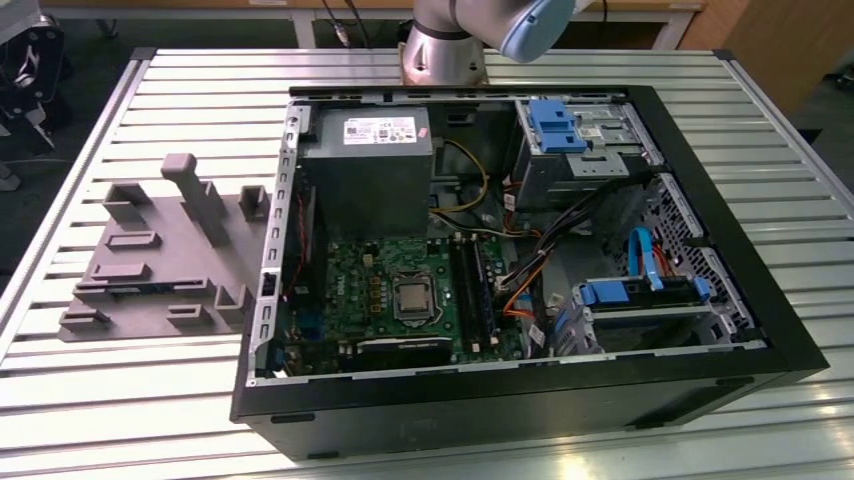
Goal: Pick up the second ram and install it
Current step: 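Pick up the second ram and move it above second insertion slot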
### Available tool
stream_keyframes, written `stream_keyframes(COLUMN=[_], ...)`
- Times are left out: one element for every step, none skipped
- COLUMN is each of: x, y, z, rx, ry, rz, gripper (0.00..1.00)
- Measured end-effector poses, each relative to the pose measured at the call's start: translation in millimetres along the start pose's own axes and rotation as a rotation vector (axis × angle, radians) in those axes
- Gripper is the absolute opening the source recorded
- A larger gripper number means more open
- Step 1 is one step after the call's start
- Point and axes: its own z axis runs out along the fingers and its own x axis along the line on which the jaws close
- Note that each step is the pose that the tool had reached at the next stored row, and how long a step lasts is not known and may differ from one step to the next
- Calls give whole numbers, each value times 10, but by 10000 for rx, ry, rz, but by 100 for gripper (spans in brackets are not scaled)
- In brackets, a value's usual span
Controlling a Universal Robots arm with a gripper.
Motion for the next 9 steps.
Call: stream_keyframes(x=[0, 0, 0, 0, 0, 0, 0, 0, 0], y=[0, 0, 0, 0, 0, 0, 0, 0, 0], z=[0, 0, 0, 0, 0, 0, 0, 1, 1], rx=[-2, -3, -3, -3, -3, -3, -3, -3, -3], ry=[4, 6, 5, 5, 5, 5, 5, 5, 5], rz=[-100, -123, -125, -127, -129, -130, -129, -130, -130], gripper=[11, 11, 11, 11, 11, 11, 11, 11, 11])
